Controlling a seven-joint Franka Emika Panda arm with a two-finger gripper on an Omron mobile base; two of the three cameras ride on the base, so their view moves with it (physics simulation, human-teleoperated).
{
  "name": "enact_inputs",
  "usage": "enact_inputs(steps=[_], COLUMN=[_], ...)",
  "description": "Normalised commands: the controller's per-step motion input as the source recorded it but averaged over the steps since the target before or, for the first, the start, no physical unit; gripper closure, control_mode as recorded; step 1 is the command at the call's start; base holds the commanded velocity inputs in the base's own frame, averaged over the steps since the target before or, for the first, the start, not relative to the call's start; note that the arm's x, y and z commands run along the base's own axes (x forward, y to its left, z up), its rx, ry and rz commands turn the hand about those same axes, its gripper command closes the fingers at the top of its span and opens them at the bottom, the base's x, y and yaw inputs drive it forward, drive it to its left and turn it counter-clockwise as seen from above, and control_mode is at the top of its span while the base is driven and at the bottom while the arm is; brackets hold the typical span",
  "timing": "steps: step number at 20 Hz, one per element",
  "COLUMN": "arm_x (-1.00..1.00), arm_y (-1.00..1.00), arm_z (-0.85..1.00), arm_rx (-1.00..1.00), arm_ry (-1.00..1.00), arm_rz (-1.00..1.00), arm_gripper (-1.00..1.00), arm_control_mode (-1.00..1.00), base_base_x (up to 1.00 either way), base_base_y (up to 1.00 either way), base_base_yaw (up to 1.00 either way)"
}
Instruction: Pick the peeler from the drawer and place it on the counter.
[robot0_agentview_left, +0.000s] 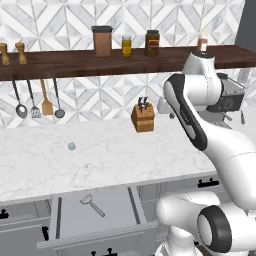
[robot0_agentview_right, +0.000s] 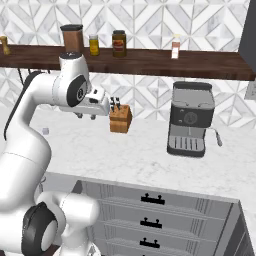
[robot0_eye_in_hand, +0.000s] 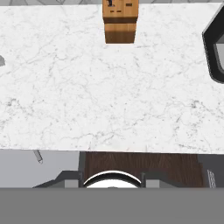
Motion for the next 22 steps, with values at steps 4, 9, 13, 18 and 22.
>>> enact_inputs(steps=[4,9,13,18,22], arm_x=[0.00,0.00,0.00,0.00,0.00], arm_y=[0.00,0.00,0.00,0.00,0.00], arm_z=[0.00,0.00,0.00,0.00,0.00], arm_rx=[0.00,0.00,0.00,0.00,0.00], arm_ry=[0.00,0.00,0.00,0.00,0.00], arm_rz=[0.00,0.00,0.00,0.00,0.00], arm_gripper=[-1.00,-1.00,-1.00,-1.00,-1.00], arm_control_mode=[1.00,1.00,1.00,1.00,1.00], base_base_x=[0.00,0.00,0.13,0.34,0.55], base_base_y=[0.00,-0.21,-0.50,-0.23,0.00], base_base_yaw=[0.00,0.00,0.00,0.00,0.00])
